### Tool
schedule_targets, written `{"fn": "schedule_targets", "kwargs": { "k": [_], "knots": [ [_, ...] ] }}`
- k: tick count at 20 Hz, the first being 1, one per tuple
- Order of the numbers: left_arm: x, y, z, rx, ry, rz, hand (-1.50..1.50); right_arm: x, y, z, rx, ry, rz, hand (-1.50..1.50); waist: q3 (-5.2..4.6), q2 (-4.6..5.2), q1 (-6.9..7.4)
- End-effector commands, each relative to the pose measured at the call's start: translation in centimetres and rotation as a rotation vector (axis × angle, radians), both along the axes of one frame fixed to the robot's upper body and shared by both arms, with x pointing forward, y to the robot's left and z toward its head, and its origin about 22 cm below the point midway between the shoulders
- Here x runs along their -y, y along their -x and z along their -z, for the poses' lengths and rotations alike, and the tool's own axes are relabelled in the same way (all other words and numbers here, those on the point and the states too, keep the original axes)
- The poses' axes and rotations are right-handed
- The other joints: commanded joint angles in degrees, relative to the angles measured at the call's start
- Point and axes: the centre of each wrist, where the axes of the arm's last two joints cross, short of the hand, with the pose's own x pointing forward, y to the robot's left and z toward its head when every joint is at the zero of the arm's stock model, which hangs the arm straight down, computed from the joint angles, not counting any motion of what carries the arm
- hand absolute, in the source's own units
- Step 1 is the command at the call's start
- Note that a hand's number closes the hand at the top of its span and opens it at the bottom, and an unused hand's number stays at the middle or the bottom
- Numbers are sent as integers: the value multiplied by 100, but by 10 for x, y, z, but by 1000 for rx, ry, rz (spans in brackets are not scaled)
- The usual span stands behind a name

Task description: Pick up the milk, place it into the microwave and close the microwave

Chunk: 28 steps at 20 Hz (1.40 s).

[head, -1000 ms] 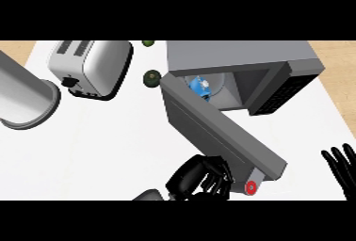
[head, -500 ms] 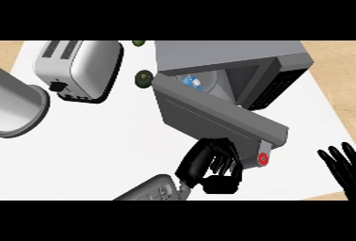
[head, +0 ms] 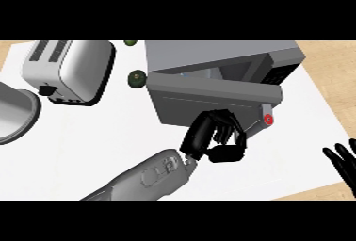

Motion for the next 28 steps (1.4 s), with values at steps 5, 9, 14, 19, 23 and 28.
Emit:
{"fn": "schedule_targets", "kwargs": {
  "k": [5,9,14,19,23,28],
  "knots": [
    [-1,-42,-24,16,43,-92,150,-3,4,-15,-29,1,4,-150,1,69,-184],
    [-2,-55,-33,-2,79,-108,150,-5,-3,-25,-8,19,-2,-150,4,107,-150],
    [-9,-63,-27,-11,120,-135,150,-2,-5,-32,4,-2,3,-150,5,161,-215],
    [-7,-69,-35,-31,153,-142,150,0,-6,-36,8,-13,1,-150,20,158,-269],
    [-13,-66,-24,-75,187,-168,150,3,-7,-41,19,-10,2,-150,16,197,-307],
    [-15,-71,-29,-112,240,-230,150,0,-11,-45,39,-28,-24,-150,22,227,-271]
  ]
}}
